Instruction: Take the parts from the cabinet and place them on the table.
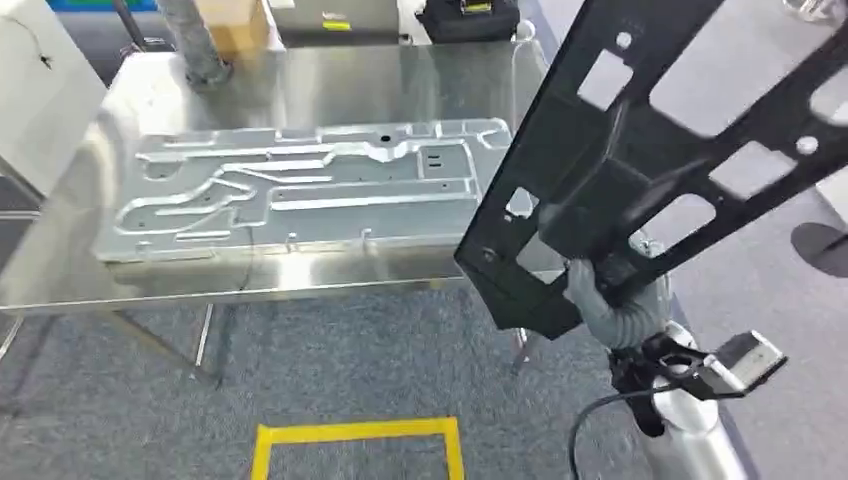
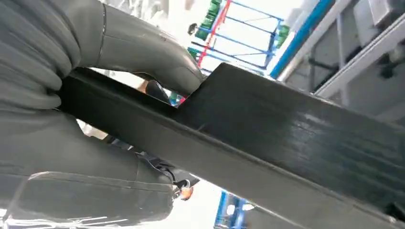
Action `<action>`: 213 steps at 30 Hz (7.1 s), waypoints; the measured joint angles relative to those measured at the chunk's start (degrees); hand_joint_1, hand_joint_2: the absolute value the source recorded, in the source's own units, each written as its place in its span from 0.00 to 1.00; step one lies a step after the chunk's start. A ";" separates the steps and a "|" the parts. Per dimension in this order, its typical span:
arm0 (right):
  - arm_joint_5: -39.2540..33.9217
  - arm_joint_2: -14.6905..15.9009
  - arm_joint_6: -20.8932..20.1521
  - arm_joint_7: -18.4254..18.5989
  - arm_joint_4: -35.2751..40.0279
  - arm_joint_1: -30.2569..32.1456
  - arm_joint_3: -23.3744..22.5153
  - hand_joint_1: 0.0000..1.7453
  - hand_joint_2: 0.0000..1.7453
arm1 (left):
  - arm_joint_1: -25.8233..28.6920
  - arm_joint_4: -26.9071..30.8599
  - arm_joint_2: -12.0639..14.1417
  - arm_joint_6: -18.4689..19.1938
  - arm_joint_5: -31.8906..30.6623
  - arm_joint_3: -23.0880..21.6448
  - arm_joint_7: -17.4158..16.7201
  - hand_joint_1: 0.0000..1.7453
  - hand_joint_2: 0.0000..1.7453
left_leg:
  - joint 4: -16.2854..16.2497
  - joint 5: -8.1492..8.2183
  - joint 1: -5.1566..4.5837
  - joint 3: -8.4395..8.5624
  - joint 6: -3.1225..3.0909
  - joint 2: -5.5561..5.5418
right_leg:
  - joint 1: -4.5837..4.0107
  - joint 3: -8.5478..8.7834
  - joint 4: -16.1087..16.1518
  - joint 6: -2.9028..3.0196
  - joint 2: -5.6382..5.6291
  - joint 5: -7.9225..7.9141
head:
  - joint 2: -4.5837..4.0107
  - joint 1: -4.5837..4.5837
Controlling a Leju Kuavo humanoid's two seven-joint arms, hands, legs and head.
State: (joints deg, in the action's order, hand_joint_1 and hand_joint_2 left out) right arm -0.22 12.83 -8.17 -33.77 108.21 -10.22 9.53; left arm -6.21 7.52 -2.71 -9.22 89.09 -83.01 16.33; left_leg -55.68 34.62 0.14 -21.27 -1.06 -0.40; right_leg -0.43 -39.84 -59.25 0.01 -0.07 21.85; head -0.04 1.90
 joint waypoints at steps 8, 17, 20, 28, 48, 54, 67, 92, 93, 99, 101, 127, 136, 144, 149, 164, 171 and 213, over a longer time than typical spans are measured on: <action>-0.02 0.00 0.37 -0.22 0.35 0.05 -0.02 1.00 1.00 | -0.09 0.00 -0.22 -0.02 0.00 0.00 0.31 0.00 1.00 | -19.35 5.62 0.42 -18.27 1.76 0.09 | 0.95 10.52 2.12 1.21 -0.35 6.74 | 0.00 0.00; 0.20 0.00 0.90 -0.63 0.46 1.24 -0.09 1.00 1.00 | -0.16 0.02 0.04 0.07 0.00 0.02 0.50 0.00 1.00 | -4.17 -15.56 -0.32 -20.76 -0.71 -0.15 | 1.33 17.51 3.40 -1.81 -1.00 14.09 | 0.00 0.00; 0.18 0.02 0.89 -0.70 0.55 0.61 -0.22 1.00 1.00 | -0.36 0.00 0.04 -0.02 0.00 0.02 0.52 0.00 1.00 | -2.95 -14.55 -0.08 -19.02 -1.39 -0.17 | 1.50 12.73 -5.40 -2.33 -0.43 17.42 | 0.00 0.00; 1.42 1.18 2.08 -0.11 -0.48 -0.35 -1.49 1.00 1.00 | -0.37 0.00 0.02 0.00 0.02 0.02 0.70 0.00 1.00 | -3.15 -11.22 -0.52 -14.92 -0.49 -0.76 | 1.10 6.67 -0.11 -1.96 -0.27 5.44 | 0.00 0.00; 28.73 14.99 2.25 15.61 -42.92 -53.50 13.67 1.00 1.00 | -0.46 0.00 0.29 0.79 -1.59 -1.62 2.29 0.00 1.00 | -2.57 -11.09 0.60 -14.79 -0.21 0.00 | 1.56 7.45 0.94 -2.21 0.22 6.33 | 0.00 -0.02; 35.06 14.82 2.71 15.35 -54.22 -62.13 26.94 1.00 1.00 | -0.76 0.00 0.33 1.36 -2.08 -2.47 2.34 0.00 1.00 | -2.30 -10.78 0.48 -14.04 -0.85 -0.21 | 1.76 -2.54 -17.06 -2.92 0.08 11.95 | 0.00 -0.02; 36.92 -1.45 16.06 11.85 -70.53 -64.29 43.45 1.00 1.00 | -1.07 0.00 0.57 1.16 -1.55 -3.04 2.25 0.00 1.00 | -16.61 -2.82 0.51 -19.86 2.37 -0.02 | 1.45 4.39 0.98 0.70 -0.44 2.62 | 0.00 0.00; 37.09 -18.01 20.52 7.65 -77.83 -56.66 51.76 1.00 1.00 | -0.67 0.04 0.81 0.57 -0.11 -2.38 1.71 0.00 1.00 | -2.75 -10.73 0.29 -14.38 0.94 -0.19 | 0.50 4.26 0.46 -0.30 -0.34 3.08 | 0.00 0.00; 37.11 -18.01 20.50 7.54 -78.10 -56.56 51.76 1.00 1.00 | -0.66 0.04 0.81 0.33 -0.20 -2.38 1.95 0.00 1.00 | -2.56 -10.78 0.40 -14.28 1.25 -0.13 | 0.36 4.28 0.45 -0.04 -0.40 3.06 | 0.00 -0.02; 37.09 -18.45 20.44 6.78 -78.99 -56.43 51.74 0.00 0.00 | -0.64 0.04 0.81 0.63 -0.17 -2.38 3.17 0.00 1.00 | -18.02 -2.51 0.61 -20.89 2.72 0.02 | 0.93 4.91 1.51 1.22 -0.09 2.49 | 0.00 0.00; 37.05 -18.47 20.44 6.60 -79.19 -56.12 51.74 0.00 0.00 | -0.46 0.04 0.81 1.01 -0.07 -2.32 3.45 0.00 1.00 | -20.13 -3.07 0.71 -21.88 2.92 0.05 | 0.95 4.94 1.42 1.20 -0.06 2.51 | 0.00 0.00; 29.75 -9.54 10.40 6.28 -69.26 -64.54 45.87 0.00 0.00 | 0.22 0.24 0.57 0.77 0.02 1.33 3.69 0.00 0.00 | -6.67 -7.29 0.05 -15.35 1.51 0.09 | 0.61 5.84 2.19 1.06 0.63 2.61 | 0.00 0.00; 18.59 7.66 -0.51 14.02 -50.77 -72.05 41.44 0.00 0.00 | 0.73 0.24 0.59 1.20 0.00 1.92 4.44 0.00 0.00 | -4.05 -9.24 0.69 -13.21 2.46 0.03 | 0.86 5.38 0.74 -0.54 0.66 3.63 | 0.00 0.00; -1.95 28.10 -1.20 20.31 -29.80 -74.28 36.48 0.00 0.00 | 0.88 0.24 0.50 1.27 0.00 1.92 4.74 0.00 0.00 | -2.74 -9.70 0.38 -13.34 -0.98 -0.67 | 1.20 0.14 -11.07 -2.51 0.10 10.98 | 0.00 -0.02; -5.05 39.81 2.38 20.59 -17.55 -66.63 28.56 0.00 0.00 | 0.91 0.24 0.26 1.27 0.02 1.92 4.70 0.00 0.00 | -2.80 -9.16 -0.02 -12.48 -1.30 -0.73 | 1.15 1.12 -7.86 -2.31 0.04 6.11 | 0.00 -0.02; -6.10 42.57 -9.62 12.62 12.66 -5.16 -42.15 0.00 0.00 | 0.72 0.24 -0.48 1.94 0.02 2.71 0.92 0.00 0.00 | -12.59 -3.52 -0.03 -14.47 0.55 -0.03 | 0.73 6.69 2.20 0.08 1.23 3.03 | 0.00 -0.02; -10.56 30.66 -16.01 9.03 21.90 12.43 -67.22 0.00 0.00 | 0.70 0.24 -0.37 2.40 0.02 3.43 1.57 0.00 0.00 | -1.10 -8.16 -0.26 -9.53 -1.30 -0.08 | 0.71 6.56 2.26 -2.01 1.04 2.07 | 0.00 -0.02; 8.46 -7.19 -26.69 -1.01 13.33 15.59 -83.08 0.00 0.00 | 0.60 0.24 -0.57 0.55 0.02 8.63 2.73 0.00 0.00 | -1.39 -10.54 -0.34 -12.16 -0.53 1.16 | 1.60 14.01 3.71 -2.64 -0.02 8.21 | 0.00 0.00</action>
State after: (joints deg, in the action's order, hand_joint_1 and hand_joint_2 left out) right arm 8.24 5.64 -34.86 -34.78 121.54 5.37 -73.55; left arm -5.61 7.76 -3.28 -8.68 89.11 -74.38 19.06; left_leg -57.07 24.08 -0.19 -33.42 -1.59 0.76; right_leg 1.17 -25.83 -55.54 -2.63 -0.09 30.06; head -0.04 1.90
